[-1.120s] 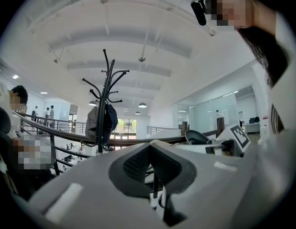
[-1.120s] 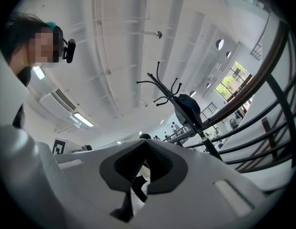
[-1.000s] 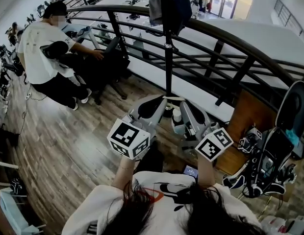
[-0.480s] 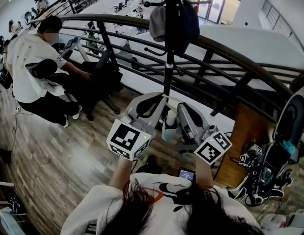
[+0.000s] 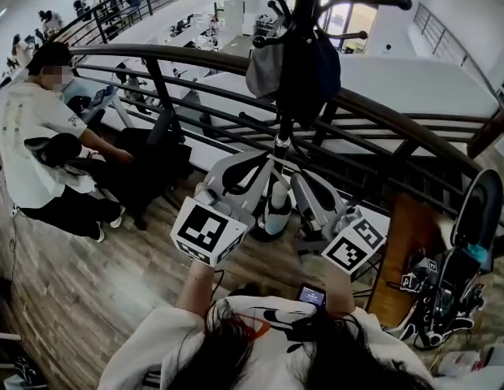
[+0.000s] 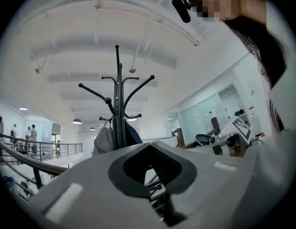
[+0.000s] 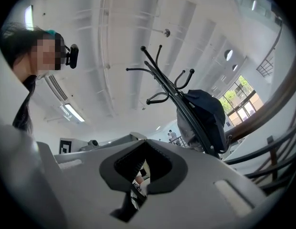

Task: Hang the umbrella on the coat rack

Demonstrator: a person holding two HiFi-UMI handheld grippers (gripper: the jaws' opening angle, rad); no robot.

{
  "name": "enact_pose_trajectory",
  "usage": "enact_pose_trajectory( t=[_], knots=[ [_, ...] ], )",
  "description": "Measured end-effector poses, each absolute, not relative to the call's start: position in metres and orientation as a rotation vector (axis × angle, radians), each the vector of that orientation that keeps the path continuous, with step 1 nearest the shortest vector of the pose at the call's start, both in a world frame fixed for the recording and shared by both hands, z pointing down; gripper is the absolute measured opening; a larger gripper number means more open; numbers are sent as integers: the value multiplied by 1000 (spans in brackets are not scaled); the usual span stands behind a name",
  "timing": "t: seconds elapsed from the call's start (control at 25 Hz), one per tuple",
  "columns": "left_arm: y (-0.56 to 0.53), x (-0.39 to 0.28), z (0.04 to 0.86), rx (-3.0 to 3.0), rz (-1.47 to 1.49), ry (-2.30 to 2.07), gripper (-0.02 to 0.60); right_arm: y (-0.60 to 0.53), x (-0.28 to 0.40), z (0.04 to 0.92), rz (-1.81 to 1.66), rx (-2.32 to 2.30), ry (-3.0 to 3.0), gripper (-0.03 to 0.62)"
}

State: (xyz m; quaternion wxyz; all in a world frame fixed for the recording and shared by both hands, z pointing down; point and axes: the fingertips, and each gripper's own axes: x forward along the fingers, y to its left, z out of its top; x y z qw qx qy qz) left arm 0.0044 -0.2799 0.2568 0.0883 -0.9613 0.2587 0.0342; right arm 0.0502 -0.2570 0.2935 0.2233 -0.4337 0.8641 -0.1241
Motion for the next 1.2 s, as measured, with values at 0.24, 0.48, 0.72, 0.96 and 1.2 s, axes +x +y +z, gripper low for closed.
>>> enact_pose_trajectory(
  t=[0.24, 0.48, 0.72, 0.96, 1.2],
  knots=[
    [-311, 5, 242, -2829, 119, 701, 0, -291, 52, 278, -260, -1249, 2402, 23],
    [-330, -1, 207, -2733, 213, 734, 0, -313, 45, 248, -158, -1196, 2472, 23],
    [-351, -8, 177, -2660, 250, 833, 0, -334, 40, 214, -92, -1063, 2527, 23],
    [-375, -20, 157, -2589, 274, 939, 0, -351, 25, 193, -63, -919, 2583, 23],
    [-386, -21, 142, -2559, 282, 983, 0, -359, 22, 180, -19, -834, 2632, 23]
  ],
)
